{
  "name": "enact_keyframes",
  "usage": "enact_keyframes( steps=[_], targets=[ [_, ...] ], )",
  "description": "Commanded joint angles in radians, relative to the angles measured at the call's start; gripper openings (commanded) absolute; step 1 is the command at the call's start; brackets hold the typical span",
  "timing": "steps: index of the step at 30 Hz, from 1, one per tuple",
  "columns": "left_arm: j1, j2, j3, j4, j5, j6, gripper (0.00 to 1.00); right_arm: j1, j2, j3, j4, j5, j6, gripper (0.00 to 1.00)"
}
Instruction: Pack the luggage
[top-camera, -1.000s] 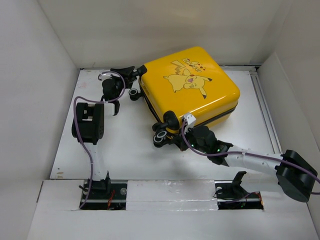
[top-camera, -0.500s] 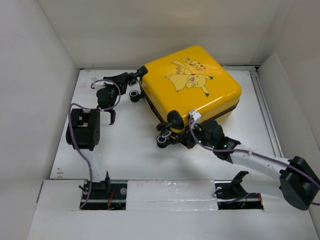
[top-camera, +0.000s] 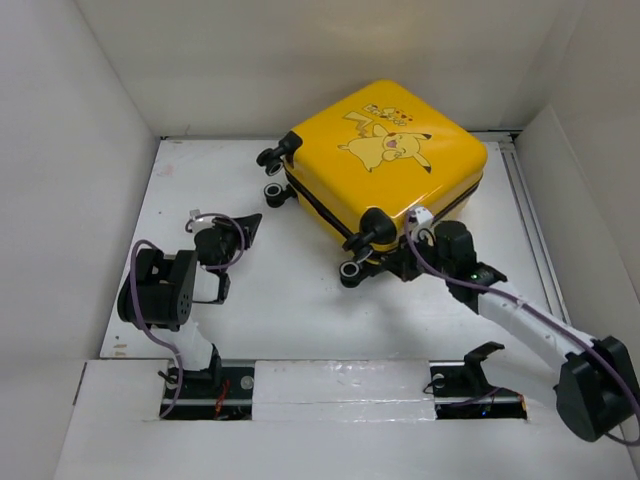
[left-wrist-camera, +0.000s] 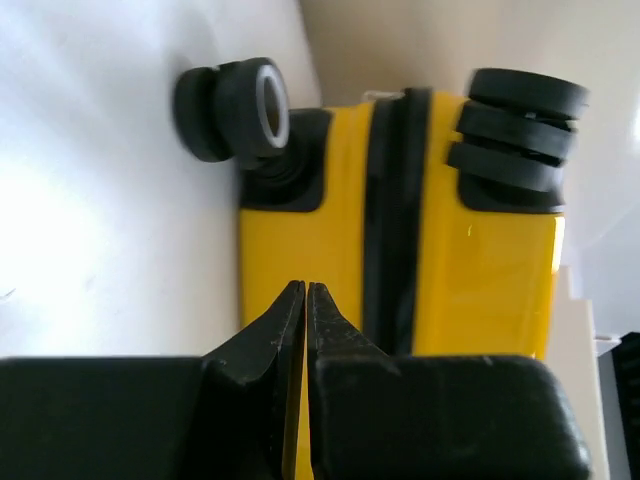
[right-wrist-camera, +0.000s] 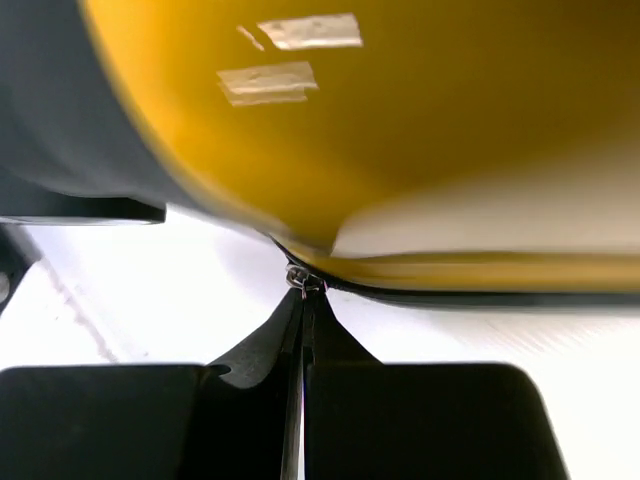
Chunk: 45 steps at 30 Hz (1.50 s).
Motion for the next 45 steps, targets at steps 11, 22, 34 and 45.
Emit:
enact_keyframes(
  steps=[11,22,34,45],
  targets=[
    [-0.051,-0.056,0.088,0.243,0.111,0.077,0.78,-0.208,-0.587,-0.053,-0.119,0.225,0.003,0.00],
    [-0.098,-0.104,0.017,0.294,0.153,0.050,0.86,-0.183,-0.437,-0.203,0.112,0.043,0.027,0.00],
    [-0.118,-0.036,0.147,0.368,0.092,-0.010,0.86,-0.165,-0.441,-0.202,0.091,0.033,0.007,0.00],
    [-0.118,-0.130,0.284,0.052,-0.009,0.149,0.86,-0.165,-0.441,-0.202,0.081,0.015,-0.002,0.00]
  ],
)
